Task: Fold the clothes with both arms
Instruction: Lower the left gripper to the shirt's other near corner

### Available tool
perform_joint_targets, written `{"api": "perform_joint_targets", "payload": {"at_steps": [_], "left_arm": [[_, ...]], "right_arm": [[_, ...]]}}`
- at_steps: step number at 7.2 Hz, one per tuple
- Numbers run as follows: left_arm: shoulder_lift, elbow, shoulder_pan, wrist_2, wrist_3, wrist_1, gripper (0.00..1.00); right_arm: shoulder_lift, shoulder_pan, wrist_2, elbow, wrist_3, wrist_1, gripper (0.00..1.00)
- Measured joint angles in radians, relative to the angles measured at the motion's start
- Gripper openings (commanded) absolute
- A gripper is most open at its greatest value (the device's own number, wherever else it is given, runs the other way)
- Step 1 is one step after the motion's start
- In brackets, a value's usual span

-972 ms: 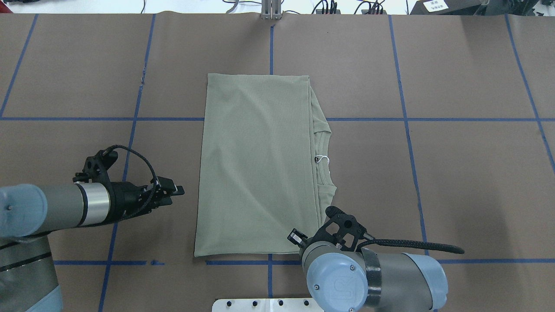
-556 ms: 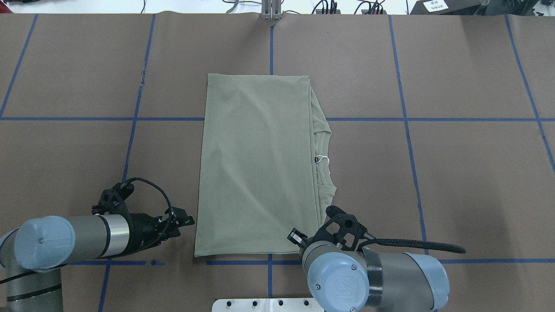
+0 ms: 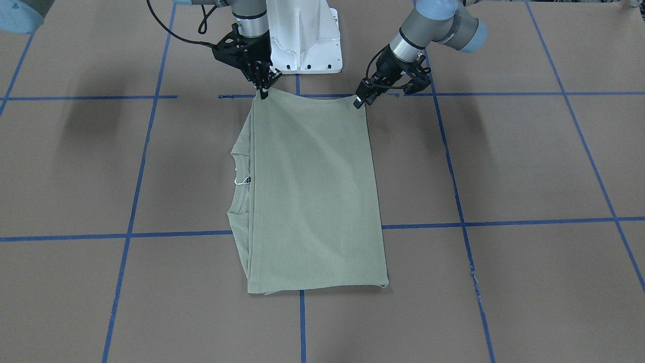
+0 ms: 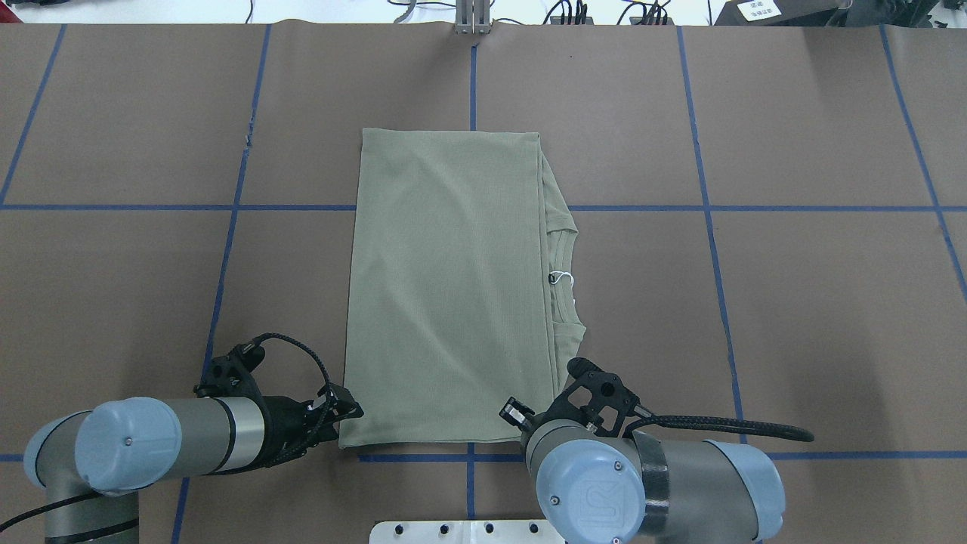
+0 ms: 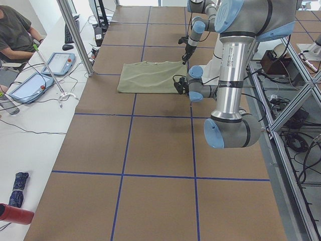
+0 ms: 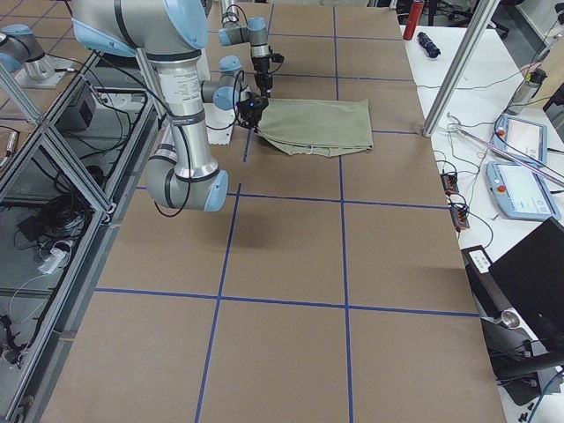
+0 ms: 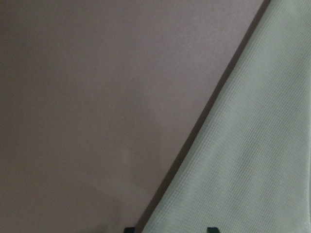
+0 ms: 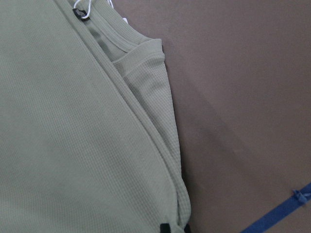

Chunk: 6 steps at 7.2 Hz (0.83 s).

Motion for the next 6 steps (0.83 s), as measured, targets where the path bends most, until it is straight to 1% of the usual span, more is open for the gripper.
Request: {"api": "perform_joint_targets", "payload": {"at_steps": [2,3,4,5,6], "left_arm": [[0.001,0.001,0.013,0.0,-0.027,0.006,0.56],[0.002,0.003,0.017,0.0,-0.034,0.006,0.44],[0.002,0.004,0.019,0.0,-0.036,0.007,0.26],[0.002,0.004,0.02,0.001,-0.038,0.007,0.0],[0.002,0.003,0.02,0.002,-0.039,0.007,0.0]], "right_arm": [[0.0,-0.001,0.0,0.0,0.0,0.0,0.0],[0.001,-0.001,0.001,0.0,0.0,0.0,0.0],[0.001,-0.001,0.001,0.0,0.0,0.0,0.0],[0.001,-0.001,0.001,0.0,0.0,0.0,0.0],[0.001,-0.001,0.001,0.001,-0.001,0.0,0.0]]}}
